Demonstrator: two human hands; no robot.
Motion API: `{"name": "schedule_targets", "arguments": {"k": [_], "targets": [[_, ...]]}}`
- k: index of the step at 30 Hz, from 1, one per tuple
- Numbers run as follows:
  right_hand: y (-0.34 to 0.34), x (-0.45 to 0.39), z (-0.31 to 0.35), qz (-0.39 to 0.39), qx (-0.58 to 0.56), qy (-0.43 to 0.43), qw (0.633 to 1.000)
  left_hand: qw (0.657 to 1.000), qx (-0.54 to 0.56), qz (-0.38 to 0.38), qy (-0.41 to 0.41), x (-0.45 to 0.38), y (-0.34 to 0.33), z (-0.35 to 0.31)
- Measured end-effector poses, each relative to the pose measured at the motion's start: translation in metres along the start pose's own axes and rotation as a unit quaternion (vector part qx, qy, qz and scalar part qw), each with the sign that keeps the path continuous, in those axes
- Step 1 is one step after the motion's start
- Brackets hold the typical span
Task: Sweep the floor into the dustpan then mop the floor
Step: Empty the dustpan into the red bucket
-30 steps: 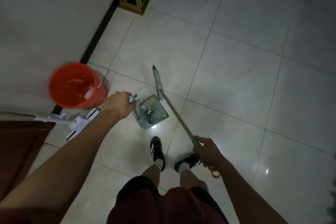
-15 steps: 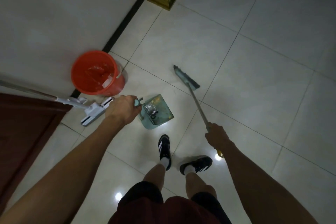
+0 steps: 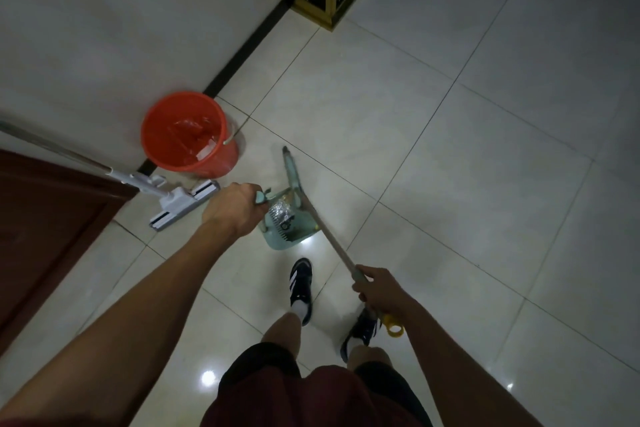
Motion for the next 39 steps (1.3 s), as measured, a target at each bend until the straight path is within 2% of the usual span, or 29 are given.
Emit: {"name": "schedule_targets", "arguments": {"k": [4, 10, 20, 29, 35, 39], "targets": [[0.036, 0.030, -0.005, 0.010, -0.043, 0.015, 0.999, 0.998, 0.050, -0.013, 0.043, 0.025, 0.000, -0.004], [0.084, 0.063, -0.001, 0.004, -0.010, 0.055, 0.998, 0.988, 0.087, -0.064, 0.108, 0.079, 0.009, -0.020], [0.104, 0.080, 0.054, -0.031, 0.013, 0.112, 0.993, 0.959, 0.100, -0.171, 0.203, 0.170, 0.077, -0.038], [0.091, 0.091, 0.105, -0.011, 0.043, 0.172, 0.984, 0.922, 0.128, -0.265, 0.251, 0.231, 0.136, -0.014], [0.058, 0.088, 0.141, 0.010, 0.051, 0.182, 0.982, 0.900, 0.124, -0.320, 0.269, 0.239, 0.155, 0.023], [0.031, 0.079, 0.166, 0.021, 0.055, 0.183, 0.981, 0.901, 0.082, -0.318, 0.283, 0.228, 0.158, 0.057]]}}
Point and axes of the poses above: each hand's wrist, its own x-axis away from the middle knuckle, its own y-axis out of the back of the hand, z = x × y, the point moved 1 cm from there along -x, towards the middle knuckle, and after that the axes turned 11 degrees about -x, right-handed, at the moved point
